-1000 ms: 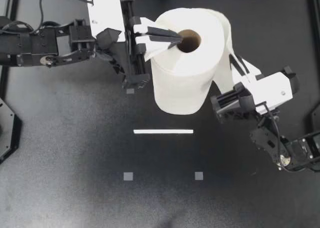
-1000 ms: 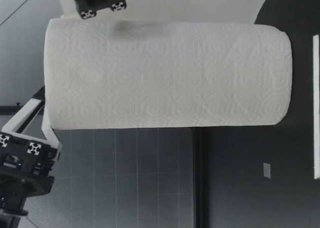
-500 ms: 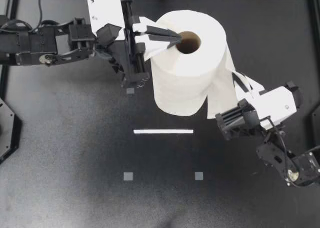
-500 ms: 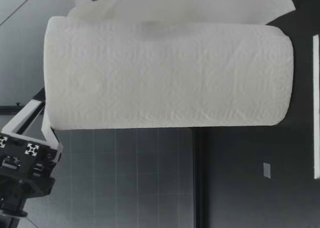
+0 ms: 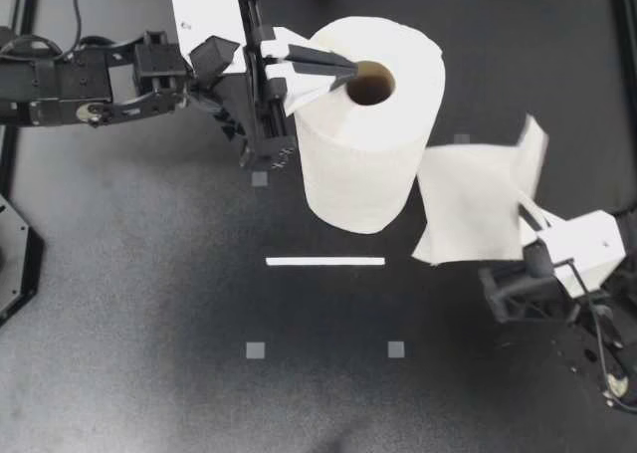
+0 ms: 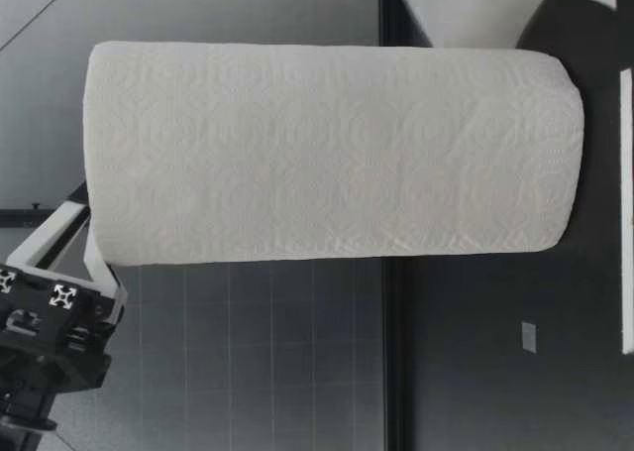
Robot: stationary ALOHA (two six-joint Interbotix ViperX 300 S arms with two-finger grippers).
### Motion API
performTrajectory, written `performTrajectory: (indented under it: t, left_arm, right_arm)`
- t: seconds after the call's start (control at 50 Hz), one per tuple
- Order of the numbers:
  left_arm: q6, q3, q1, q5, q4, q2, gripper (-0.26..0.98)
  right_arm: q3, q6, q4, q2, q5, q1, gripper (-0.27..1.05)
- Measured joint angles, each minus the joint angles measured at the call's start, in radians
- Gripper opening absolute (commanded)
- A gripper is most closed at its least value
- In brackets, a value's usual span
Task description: Pick up a piece of paper towel and place it on the spilled liquid.
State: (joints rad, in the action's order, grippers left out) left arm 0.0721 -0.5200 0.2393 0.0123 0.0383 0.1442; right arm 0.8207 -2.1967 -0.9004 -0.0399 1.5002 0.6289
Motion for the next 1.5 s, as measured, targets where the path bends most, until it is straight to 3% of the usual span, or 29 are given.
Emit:
performTrajectory:
  t: [0.3,0.4,0.5,0.7,0.92,1.1,1.26,1.5]
  left_arm:
    - [0.0,0.0,0.002,0.0,0.0,0.0,0.11]
    - [0.0,-0.002,0.002,-0.003,0.002,0.008,0.11]
    - [-0.012,-0.014,0.003,-0.017,0.005,0.018,0.11]
    - [-0.046,-0.038,0.002,-0.058,0.006,0.038,0.11]
    - [-0.058,-0.049,-0.011,-0.126,0.006,0.032,0.11]
    - [-0.06,-0.048,-0.026,-0.189,0.006,0.031,0.11]
    - [-0.06,-0.048,-0.035,-0.238,0.008,0.037,0.11]
    - [-0.051,-0.049,-0.037,-0.272,0.006,0.092,0.11]
  right_arm:
    - [0.017,-0.002,0.184,0.002,0.046,0.097,-0.11]
    - [0.02,-0.003,0.147,-0.002,0.054,0.101,-0.11]
    - [0.038,-0.003,0.02,-0.029,0.055,0.081,-0.11]
    - [0.16,-0.008,-0.175,-0.143,-0.06,-0.066,-0.11]
    - [0.333,-0.021,-0.36,-0.37,-0.252,-0.275,-0.11]
    - [0.413,-0.017,-0.495,-0.532,-0.394,-0.448,-0.11]
    - [0.423,0.006,-0.595,-0.549,-0.548,-0.618,-0.11]
    - [0.4,0.086,-0.719,-0.428,-0.758,-0.89,-0.11]
